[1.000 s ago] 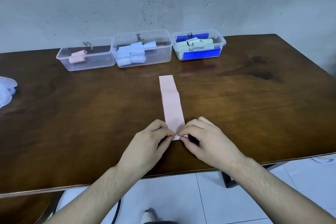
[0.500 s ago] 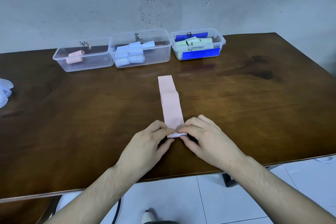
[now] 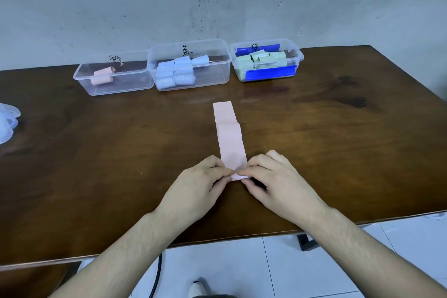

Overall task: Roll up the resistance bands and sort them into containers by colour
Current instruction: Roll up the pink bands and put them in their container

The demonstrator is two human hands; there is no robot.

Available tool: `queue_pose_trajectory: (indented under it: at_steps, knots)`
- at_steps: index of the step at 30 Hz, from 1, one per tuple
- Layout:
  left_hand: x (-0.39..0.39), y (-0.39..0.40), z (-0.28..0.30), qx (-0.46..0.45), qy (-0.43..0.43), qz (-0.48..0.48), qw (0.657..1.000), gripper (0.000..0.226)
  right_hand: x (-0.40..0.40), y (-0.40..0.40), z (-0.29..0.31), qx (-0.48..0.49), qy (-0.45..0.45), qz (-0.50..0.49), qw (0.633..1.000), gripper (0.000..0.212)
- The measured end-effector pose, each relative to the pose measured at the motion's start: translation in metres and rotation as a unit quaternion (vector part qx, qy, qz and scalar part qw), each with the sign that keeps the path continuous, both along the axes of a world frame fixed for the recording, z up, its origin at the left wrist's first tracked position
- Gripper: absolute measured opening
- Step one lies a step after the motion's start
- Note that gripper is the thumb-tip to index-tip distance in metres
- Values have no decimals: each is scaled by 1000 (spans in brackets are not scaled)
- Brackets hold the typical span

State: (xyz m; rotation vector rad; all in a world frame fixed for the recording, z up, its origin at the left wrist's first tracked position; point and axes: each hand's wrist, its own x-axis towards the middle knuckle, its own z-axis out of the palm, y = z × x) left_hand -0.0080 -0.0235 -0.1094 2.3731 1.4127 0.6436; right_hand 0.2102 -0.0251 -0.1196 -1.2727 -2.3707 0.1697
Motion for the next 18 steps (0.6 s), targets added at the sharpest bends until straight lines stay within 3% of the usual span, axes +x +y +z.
queue_pose_trajectory:
  at_steps: [11, 18]
  knots:
    - [0, 3, -6, 42, -8, 3, 999, 17, -2, 4, 1, 7, -13, -15, 1000, 31]
    - [0, 7, -3, 49, -5, 3, 999, 20, -4, 13, 1, -4, 5, -10, 1000, 22]
